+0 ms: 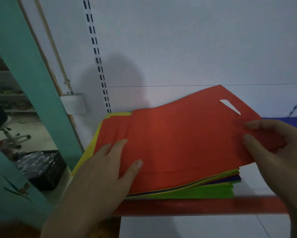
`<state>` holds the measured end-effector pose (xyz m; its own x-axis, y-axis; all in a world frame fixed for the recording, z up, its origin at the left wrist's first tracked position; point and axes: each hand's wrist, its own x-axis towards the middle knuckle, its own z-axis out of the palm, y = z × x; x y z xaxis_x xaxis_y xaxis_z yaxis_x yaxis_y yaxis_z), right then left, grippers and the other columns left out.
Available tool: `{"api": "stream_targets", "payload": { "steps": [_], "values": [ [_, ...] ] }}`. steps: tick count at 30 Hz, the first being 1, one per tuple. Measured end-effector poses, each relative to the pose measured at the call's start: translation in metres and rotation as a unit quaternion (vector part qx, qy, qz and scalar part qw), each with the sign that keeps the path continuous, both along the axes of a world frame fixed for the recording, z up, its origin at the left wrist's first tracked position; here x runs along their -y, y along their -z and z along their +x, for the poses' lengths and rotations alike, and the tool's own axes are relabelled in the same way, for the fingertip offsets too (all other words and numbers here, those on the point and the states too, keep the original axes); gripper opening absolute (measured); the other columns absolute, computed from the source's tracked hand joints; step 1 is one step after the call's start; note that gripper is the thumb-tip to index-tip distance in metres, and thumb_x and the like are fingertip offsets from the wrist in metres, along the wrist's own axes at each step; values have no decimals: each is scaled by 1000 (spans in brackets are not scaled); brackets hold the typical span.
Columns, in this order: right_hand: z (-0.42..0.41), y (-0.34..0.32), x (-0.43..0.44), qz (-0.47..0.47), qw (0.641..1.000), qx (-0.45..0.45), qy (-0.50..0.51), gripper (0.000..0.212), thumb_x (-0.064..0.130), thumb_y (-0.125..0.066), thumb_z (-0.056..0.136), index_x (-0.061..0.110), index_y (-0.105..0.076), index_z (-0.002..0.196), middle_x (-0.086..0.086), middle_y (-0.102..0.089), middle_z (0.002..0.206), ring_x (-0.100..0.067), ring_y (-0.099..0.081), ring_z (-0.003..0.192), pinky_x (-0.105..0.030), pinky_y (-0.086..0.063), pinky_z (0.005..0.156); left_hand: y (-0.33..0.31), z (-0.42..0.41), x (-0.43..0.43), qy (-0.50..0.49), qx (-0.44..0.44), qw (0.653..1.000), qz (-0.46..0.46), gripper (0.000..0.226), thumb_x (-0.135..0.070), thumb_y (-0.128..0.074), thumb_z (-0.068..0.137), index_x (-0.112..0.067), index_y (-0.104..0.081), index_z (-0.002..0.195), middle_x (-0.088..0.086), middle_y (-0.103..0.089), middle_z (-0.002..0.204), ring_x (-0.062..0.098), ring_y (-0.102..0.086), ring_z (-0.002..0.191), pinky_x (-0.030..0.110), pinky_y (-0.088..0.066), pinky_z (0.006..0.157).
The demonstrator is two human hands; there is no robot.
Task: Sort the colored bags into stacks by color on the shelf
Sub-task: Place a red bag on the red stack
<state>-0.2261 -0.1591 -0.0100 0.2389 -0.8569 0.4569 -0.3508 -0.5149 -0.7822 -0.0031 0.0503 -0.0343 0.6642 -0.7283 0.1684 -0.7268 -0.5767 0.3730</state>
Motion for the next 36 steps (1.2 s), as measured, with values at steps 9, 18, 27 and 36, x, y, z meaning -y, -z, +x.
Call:
{"api": "stream_targets", "payload": {
  "steps": [9, 18, 27, 36],
  "values": [
    [-17, -1, -3, -4, 1000, -20, -13, 23, 25, -76, 80, 45, -66, 86, 21, -67, 87, -8, -64, 73, -20, -50, 68, -13, -4, 32, -5, 72, 993, 94, 80, -75, -50, 79, -43, -21, 146, -1, -47, 123, 22, -50, 117, 39, -43, 100],
    [-17, 2, 8, -25, 996, 73, -47, 19, 21, -64, 93, 37, -71, 97, 19, -69, 94, 0, -65, 84, -15, -52, 69, -23, -6, 38, -7, 30, 976, -217, 27, -19, -69, 86, -33, -68, 109, -29, -57, 87, -7, -55, 80, 7, -35, 70],
    [-82, 17, 46, 10, 991, 135, -22, 24, 9, -67, 91, 30, -70, 103, 18, -68, 102, 2, -66, 85, -11, -53, 66, -24, -76, 62, 80, -19, 929, -362, 46, -3, -55, 83, -33, -65, 117, -14, -64, 119, 8, -61, 110, 17, -44, 94],
    [-239, 28, 109, 20, 982, 181, 50, 31, 3, -63, 92, 29, -74, 105, 11, -73, 97, -8, -68, 80, -22, -57, 67, -12, -232, 156, 135, -99, 892, -421, 57, -2, -50, 76, -32, -61, 123, -12, -62, 125, 9, -61, 114, 11, -42, 92]
  ]
}}
